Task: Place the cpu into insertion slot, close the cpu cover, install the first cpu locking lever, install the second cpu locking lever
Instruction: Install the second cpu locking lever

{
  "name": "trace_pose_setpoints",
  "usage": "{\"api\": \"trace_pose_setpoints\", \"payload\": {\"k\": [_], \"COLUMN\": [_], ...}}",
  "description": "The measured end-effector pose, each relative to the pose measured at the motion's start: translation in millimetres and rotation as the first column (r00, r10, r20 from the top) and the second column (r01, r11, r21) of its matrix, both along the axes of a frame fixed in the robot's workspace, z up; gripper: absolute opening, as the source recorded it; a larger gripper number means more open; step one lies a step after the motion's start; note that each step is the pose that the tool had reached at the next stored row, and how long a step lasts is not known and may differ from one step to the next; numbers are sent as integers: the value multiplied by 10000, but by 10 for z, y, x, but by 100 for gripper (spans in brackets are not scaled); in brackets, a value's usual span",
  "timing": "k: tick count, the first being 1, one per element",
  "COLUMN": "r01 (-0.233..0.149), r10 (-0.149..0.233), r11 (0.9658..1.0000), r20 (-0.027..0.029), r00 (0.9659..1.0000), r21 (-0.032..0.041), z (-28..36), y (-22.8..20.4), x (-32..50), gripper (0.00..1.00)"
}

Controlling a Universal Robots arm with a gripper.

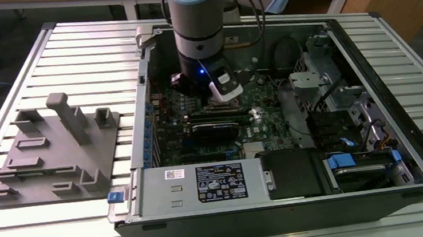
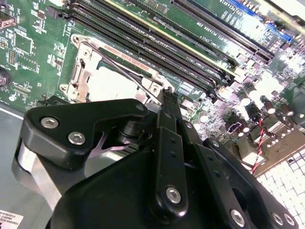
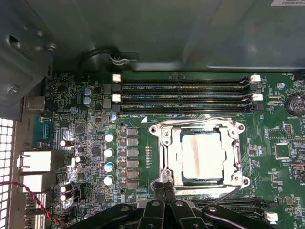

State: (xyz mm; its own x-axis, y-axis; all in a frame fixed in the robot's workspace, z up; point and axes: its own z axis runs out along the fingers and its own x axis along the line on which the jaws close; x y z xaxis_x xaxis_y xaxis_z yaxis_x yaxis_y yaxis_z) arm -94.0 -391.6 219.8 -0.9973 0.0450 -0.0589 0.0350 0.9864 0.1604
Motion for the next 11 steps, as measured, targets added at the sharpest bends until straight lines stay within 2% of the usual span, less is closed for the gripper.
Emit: {"api": "trace_pose_setpoints", "payload": {"k": [4,11], "r01": [0,0], "r10": [0,0], "r11": [10000,10000], "r20": [2,3], "r00": [10000,10000], "r21": [3,4], "z": [60,203], "y": [0,0], "x": [0,0], "gripper": [10,10]}}
